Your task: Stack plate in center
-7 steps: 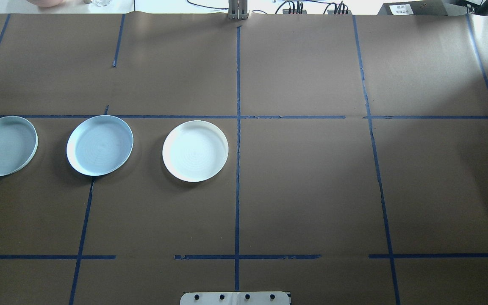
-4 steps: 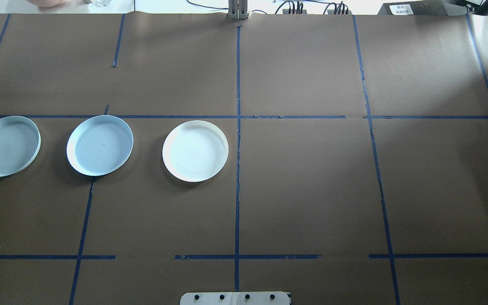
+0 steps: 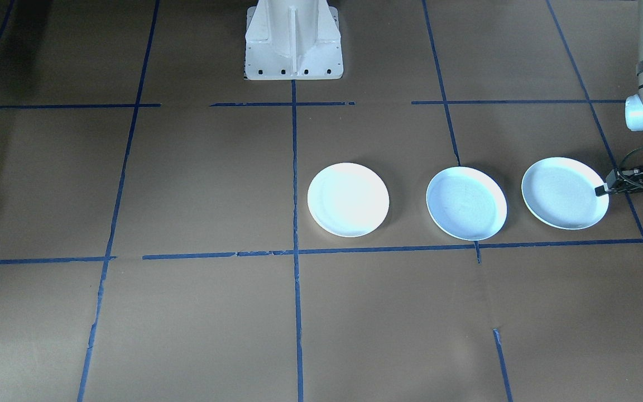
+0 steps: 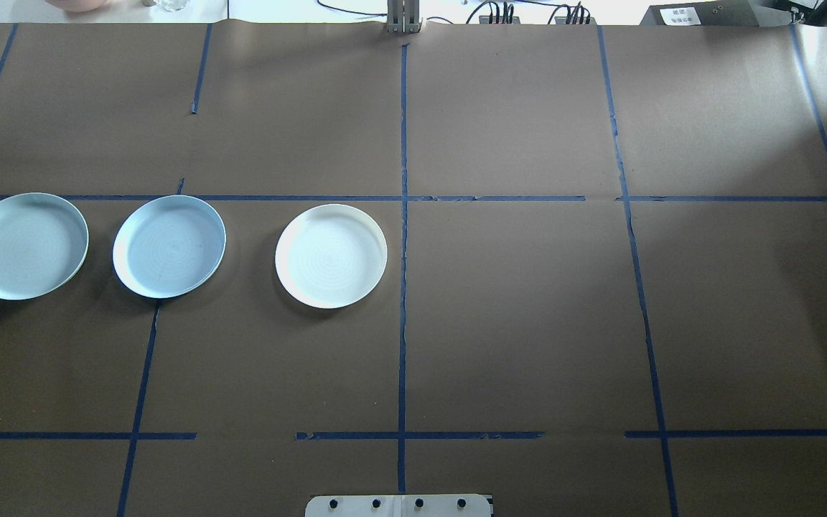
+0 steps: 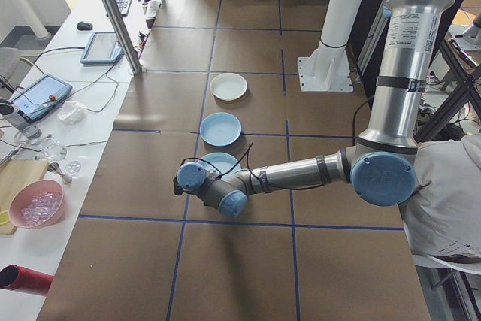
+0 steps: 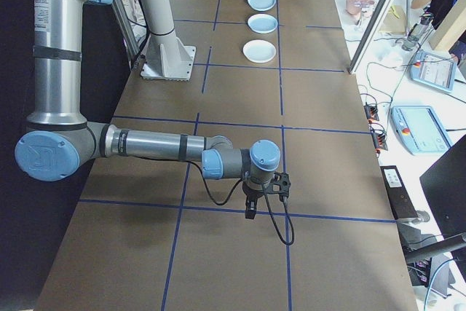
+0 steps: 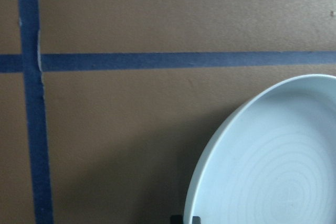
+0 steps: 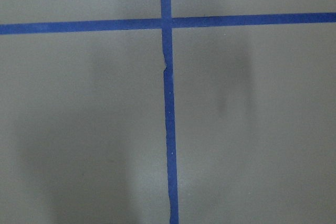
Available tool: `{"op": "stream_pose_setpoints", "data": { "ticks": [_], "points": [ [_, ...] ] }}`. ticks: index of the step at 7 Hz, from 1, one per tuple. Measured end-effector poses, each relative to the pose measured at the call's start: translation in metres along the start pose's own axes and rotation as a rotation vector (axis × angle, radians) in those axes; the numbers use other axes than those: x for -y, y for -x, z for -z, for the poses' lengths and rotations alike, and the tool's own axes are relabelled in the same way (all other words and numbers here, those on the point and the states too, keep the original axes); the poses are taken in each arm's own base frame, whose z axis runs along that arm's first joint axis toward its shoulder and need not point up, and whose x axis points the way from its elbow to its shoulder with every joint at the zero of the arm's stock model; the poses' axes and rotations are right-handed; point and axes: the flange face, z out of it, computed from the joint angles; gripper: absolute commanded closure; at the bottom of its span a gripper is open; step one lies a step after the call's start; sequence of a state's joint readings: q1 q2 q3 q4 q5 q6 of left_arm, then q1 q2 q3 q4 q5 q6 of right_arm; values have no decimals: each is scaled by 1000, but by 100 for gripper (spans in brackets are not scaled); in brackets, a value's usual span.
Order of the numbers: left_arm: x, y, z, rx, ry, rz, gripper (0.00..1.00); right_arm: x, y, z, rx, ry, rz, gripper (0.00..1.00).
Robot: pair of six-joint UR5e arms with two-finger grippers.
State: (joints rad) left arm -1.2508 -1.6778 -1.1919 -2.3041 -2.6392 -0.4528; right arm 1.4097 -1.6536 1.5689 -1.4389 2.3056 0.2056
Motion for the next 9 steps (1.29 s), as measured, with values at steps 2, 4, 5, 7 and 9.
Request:
{"op": "stream_pose_setpoints", "data": {
  "ticks": [2, 4, 5, 7, 9],
  "points": [
    [6, -30, 10, -43, -9, -52, 100, 0, 0, 0, 0, 1, -1, 0],
    [23, -55, 13, -67, -11, -85, 100, 0, 0, 0, 0, 1, -1, 0],
    [34, -71, 9, -75, -6, -75, 100, 0, 0, 0, 0, 1, -1, 0],
    [55, -111, -9, -89, 20, -58, 100, 0, 0, 0, 0, 2, -2, 0],
    [65, -155, -41, -103, 68, -51, 100, 0, 0, 0, 0, 1, -1, 0]
  ]
}}
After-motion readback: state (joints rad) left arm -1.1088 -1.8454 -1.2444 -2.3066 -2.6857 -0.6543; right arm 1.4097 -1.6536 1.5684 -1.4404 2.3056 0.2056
